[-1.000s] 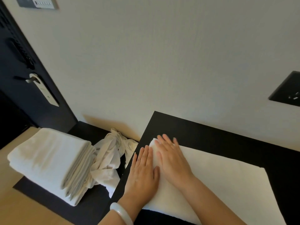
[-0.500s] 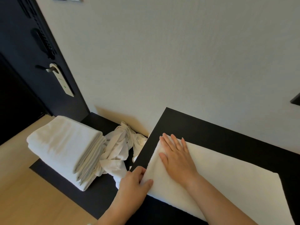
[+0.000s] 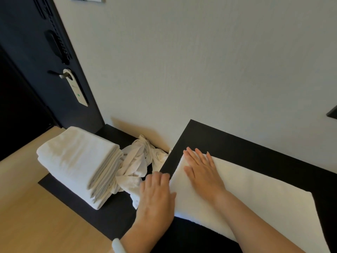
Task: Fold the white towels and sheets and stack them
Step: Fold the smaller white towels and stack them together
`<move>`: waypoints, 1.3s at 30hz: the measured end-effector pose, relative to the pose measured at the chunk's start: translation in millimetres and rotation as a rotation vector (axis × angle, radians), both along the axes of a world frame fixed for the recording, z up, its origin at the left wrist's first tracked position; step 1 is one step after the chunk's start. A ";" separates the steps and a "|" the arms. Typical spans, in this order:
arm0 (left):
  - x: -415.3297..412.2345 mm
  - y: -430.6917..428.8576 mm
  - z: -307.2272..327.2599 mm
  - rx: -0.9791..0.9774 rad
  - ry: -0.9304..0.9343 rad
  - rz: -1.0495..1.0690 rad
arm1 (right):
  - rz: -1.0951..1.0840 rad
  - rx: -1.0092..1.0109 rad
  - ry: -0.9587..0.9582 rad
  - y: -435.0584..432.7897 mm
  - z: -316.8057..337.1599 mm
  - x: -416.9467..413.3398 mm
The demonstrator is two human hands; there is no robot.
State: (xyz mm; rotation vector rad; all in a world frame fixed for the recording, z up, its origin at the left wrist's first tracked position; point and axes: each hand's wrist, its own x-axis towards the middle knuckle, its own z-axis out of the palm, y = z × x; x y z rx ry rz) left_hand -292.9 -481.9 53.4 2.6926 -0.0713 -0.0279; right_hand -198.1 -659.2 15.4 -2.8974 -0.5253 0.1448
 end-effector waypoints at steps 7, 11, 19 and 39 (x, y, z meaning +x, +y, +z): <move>24.3 -46.6 -25.8 0.329 -0.013 -0.430 | -0.335 0.198 -0.127 13.7 14.4 -51.2; 25.7 -43.2 -35.6 0.341 -0.042 -0.385 | -0.389 -0.030 -0.065 -11.8 -4.1 -93.7; 26.6 -36.6 -39.5 0.264 -0.038 -0.385 | -0.771 -0.115 -0.026 -140.1 -17.1 -148.8; 41.2 -58.4 -40.2 0.269 -0.096 -0.364 | -0.664 -0.026 -0.022 -163.8 -9.0 -138.3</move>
